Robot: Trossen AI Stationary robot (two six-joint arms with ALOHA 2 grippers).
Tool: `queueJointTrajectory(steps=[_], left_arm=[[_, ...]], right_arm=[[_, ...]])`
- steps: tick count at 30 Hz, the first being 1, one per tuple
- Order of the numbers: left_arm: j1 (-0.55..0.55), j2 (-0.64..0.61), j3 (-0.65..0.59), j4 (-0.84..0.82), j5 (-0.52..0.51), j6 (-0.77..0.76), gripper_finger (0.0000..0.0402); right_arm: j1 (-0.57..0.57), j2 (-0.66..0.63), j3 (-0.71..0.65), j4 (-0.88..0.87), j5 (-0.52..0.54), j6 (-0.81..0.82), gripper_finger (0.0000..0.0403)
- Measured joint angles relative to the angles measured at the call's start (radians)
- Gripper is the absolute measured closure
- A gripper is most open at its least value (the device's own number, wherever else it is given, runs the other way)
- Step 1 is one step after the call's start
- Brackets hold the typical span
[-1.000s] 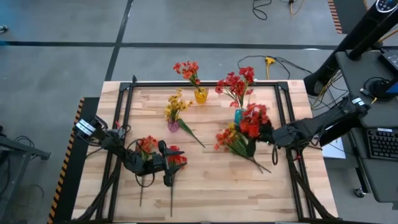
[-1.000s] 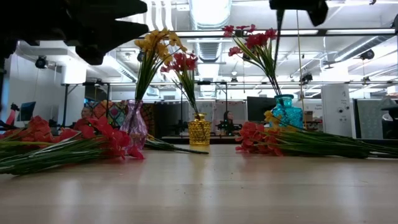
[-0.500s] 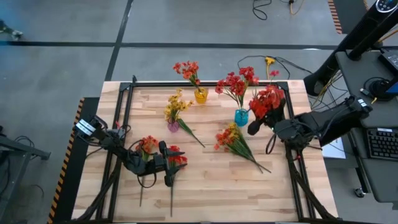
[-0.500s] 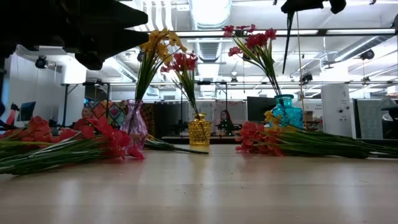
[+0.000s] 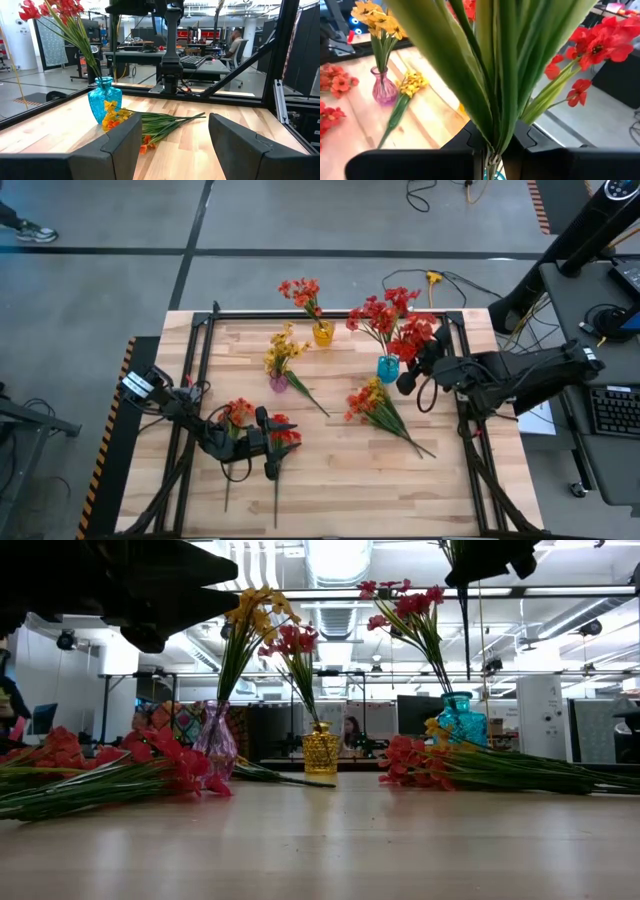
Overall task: Sort flowers into vase by color
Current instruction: Put the top red flower into the blue vase
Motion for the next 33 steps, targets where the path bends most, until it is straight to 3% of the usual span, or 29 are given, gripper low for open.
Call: queueJointTrajectory(steps=[10, 18, 33], left_arm=[[0.000, 0.000, 0.000, -0.003, 0.000, 0.000, 0.0190], [0.000, 0.000, 0.000, -0.003, 0.000, 0.000, 0.0190], [0.000, 0.000, 0.003, -0.004, 0.000, -0.001, 0.0190]], right_arm=[[-0.010, 0.000, -0.010, 0.011, 0.002, -0.043, 0.0374], [-0.020, -0.014, -0.081, 0.161, 0.002, -0.131, 0.0374], [-0.066, -0.050, -0.146, 0.226, 0.003, -0.105, 0.0374]])
